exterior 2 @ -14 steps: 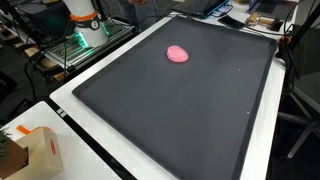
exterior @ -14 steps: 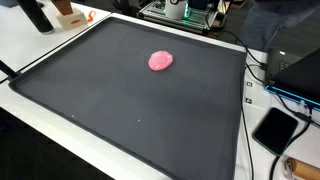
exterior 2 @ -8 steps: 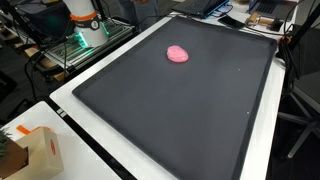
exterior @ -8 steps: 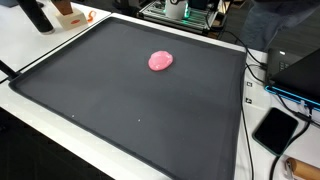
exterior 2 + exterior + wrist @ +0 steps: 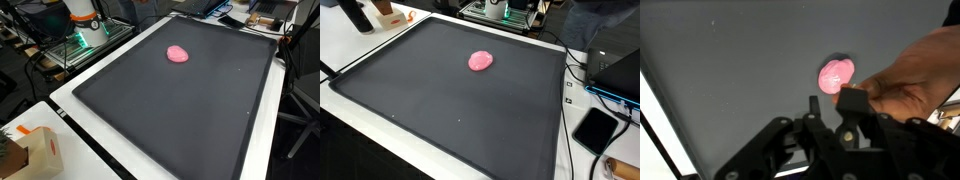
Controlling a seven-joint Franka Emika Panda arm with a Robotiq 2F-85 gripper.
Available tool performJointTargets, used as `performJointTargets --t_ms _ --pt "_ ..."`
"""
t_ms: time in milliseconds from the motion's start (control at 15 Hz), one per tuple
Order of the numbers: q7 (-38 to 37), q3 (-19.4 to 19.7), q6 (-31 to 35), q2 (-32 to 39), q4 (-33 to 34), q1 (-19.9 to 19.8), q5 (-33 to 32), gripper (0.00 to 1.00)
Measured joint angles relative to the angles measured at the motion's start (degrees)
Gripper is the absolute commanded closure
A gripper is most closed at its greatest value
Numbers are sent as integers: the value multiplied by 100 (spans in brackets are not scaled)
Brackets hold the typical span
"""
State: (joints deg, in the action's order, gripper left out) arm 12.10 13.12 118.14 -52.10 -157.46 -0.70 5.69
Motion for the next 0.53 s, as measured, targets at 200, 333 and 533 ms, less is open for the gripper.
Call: performJointTargets --t_ms 200,333,533 --pt "24 -10 1 0 1 2 0 85" --pt "38 -12 2 1 1 2 0 87" --pt "43 -12 2 1 1 2 0 87"
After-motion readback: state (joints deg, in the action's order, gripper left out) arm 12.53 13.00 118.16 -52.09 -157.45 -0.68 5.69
